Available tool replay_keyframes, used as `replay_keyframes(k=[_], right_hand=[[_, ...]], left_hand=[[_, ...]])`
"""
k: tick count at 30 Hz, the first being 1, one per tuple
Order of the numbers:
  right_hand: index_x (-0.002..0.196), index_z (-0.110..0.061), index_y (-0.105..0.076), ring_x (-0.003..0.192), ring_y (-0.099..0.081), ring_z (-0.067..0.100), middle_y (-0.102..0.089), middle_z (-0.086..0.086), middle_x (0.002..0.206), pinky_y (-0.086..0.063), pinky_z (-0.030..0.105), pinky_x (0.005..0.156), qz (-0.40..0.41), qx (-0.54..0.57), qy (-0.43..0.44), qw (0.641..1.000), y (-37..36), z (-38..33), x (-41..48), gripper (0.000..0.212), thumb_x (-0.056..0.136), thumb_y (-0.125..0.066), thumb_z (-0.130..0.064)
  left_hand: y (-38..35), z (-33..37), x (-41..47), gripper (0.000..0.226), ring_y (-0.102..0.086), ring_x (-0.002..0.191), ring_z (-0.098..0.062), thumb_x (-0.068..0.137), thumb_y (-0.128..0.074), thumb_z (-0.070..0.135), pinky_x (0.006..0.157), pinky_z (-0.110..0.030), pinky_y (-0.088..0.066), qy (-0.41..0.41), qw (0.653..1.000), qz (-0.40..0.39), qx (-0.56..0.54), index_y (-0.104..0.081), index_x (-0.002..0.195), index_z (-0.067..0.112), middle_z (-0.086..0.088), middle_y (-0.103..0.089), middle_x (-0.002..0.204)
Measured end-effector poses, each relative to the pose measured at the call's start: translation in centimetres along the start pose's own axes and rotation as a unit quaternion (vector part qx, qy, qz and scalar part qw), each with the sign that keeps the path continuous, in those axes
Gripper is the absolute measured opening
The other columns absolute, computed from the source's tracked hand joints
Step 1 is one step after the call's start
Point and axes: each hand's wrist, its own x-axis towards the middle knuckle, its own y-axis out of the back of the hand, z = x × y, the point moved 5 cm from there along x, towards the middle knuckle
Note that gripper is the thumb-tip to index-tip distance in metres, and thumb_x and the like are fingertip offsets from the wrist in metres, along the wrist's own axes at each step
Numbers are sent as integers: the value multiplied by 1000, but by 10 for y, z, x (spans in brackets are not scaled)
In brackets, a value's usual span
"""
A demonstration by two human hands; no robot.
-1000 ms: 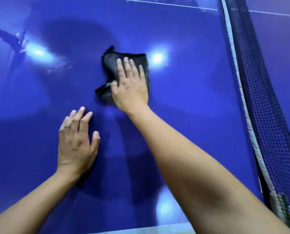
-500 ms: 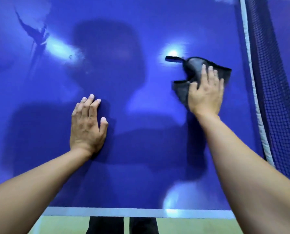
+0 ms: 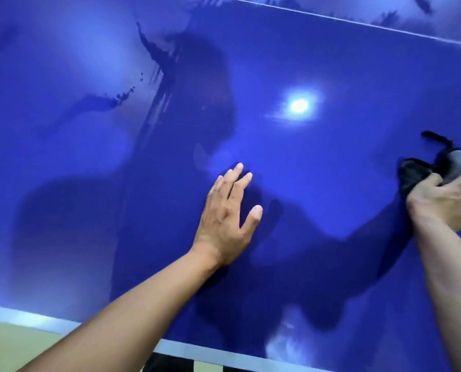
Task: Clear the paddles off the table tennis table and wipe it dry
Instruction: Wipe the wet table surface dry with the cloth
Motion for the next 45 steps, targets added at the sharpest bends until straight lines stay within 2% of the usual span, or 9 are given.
replay_keyframes(k=[5,11,18,23,28,32,34,40,45], right_hand=[[160,-10,-26,154,-21,31,-25,19,165,-10,47,125,-44,-9,171,984,-38,-140,-96,76,94,-29,-46],[161,-21,-26,155,-18,21,-23,6,168,-7,42,126,-127,-7,423,897,-87,-329,-298,71,96,-38,-46],[162,-27,-22,156,-11,14,-18,-1,169,-1,37,127,-206,-4,499,842,-78,-349,-361,66,99,-37,-42],[159,-22,-33,152,-28,24,-31,7,165,-15,44,125,-141,-6,403,904,-49,-224,-240,69,92,-38,-38],[159,-11,-28,153,-23,32,-27,17,165,-13,51,124,-86,-37,164,982,-8,-64,-112,74,92,-29,-41],[160,-15,-27,155,-17,26,-23,12,167,-6,47,125,-29,-37,-29,998,-5,-59,-107,70,95,-32,-40],[160,-16,-27,156,-16,25,-22,13,167,-5,47,125,-24,-32,-37,998,-10,-78,-118,69,96,-33,-39],[162,-18,-20,156,-17,23,-20,9,168,-6,44,126,-71,-72,218,971,-32,-180,-248,71,97,-35,-42],[161,-34,-21,156,-13,15,-18,-3,169,-1,41,126,-183,-47,517,835,-47,-281,-403,70,95,-37,-51]], left_hand=[[62,-74,-41,52,-32,149,-28,97,-44,28,123,-42,-24,-28,983,85,161,-51,145,8,-9,-41,157],[83,-106,-66,55,-35,148,-34,95,-45,26,122,-49,-27,-28,976,86,200,-50,145,4,-15,-41,157],[81,-104,-65,56,-34,148,-33,92,-44,22,124,-46,-23,-18,976,73,207,-50,145,5,-14,-41,157],[79,-103,-63,57,-35,147,-34,91,-42,23,123,-46,-23,-12,970,59,236,-50,144,5,-14,-41,156],[78,-102,-62,57,-33,147,-34,92,-40,22,123,-48,-23,-7,973,56,224,-48,145,5,-15,-39,156],[80,-105,-63,56,-33,147,-36,92,-41,23,124,-48,-21,-17,977,61,204,-48,145,4,-17,-39,156],[80,-105,-63,57,-32,147,-37,93,-40,25,124,-47,-19,-23,979,64,192,-48,145,3,-18,-40,155],[88,-105,-68,43,-41,136,-39,97,-41,22,119,-49,-27,-34,992,91,82,-54,132,1,-19,-49,140],[107,-105,-96,26,-46,106,-34,96,-43,16,99,-44,-35,28,984,168,45,-56,113,2,-18,-56,113]])
